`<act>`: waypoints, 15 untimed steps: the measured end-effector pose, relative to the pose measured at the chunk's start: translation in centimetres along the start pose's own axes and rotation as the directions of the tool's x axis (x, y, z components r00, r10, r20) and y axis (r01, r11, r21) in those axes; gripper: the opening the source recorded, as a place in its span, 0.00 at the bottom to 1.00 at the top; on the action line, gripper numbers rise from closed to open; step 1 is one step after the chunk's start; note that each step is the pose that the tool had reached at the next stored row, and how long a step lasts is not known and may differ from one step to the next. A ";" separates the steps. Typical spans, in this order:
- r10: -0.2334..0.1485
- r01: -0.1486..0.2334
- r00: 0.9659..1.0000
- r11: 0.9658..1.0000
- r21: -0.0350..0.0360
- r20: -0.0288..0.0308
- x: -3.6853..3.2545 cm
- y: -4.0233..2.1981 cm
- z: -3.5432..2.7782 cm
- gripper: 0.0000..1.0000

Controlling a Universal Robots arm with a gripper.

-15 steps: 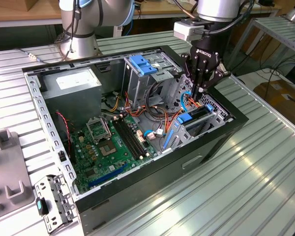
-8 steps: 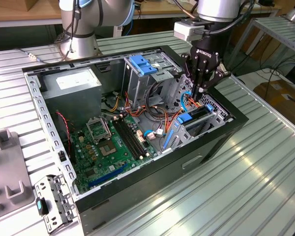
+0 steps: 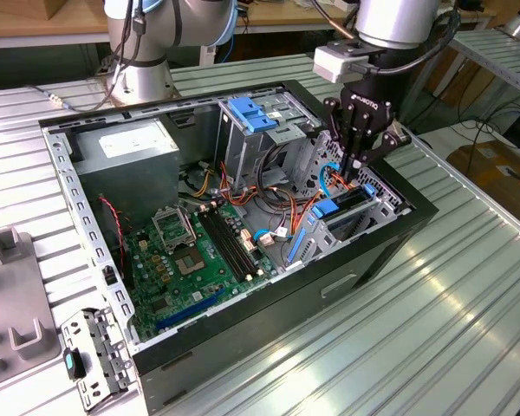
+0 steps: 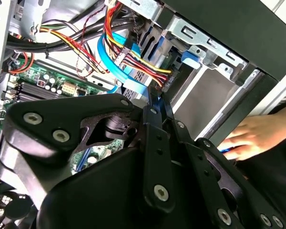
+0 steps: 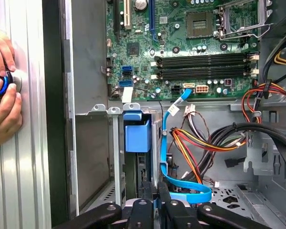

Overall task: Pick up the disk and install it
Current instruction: 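Insert the second disk wire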

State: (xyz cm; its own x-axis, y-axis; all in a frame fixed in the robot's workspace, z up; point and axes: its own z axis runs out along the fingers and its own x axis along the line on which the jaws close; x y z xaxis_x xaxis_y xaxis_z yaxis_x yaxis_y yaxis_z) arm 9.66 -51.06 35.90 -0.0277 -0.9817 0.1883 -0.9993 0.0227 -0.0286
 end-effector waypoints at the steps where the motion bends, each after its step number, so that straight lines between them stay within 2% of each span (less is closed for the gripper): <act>1: 0.000 0.000 1.000 1.000 0.003 0.002 0.12 0.04 0.02 0.16; 2: -0.001 0.001 1.000 1.000 0.005 0.003 0.21 0.09 0.04 0.16; 5: -0.002 0.002 1.000 1.000 0.006 0.004 0.22 0.10 0.04 0.16; 7: -0.002 0.002 1.000 1.000 0.009 0.005 0.26 0.14 0.05 0.16; 8: -0.003 0.003 1.000 1.000 0.013 0.007 0.30 0.17 0.07 0.16; 10: -0.005 0.004 1.000 1.000 0.027 0.011 0.40 0.24 0.08 0.16; 12: -0.007 0.007 1.000 0.999 0.036 0.016 0.51 0.38 0.10 0.16; 15: -0.009 0.008 1.000 0.999 0.038 0.018 0.54 1.20 0.10 0.16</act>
State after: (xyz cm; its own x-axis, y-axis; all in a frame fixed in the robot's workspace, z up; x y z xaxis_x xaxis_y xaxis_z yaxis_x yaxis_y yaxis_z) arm 8.45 -51.58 35.87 -0.0186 -0.9851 0.1710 -0.9979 0.0077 -0.0641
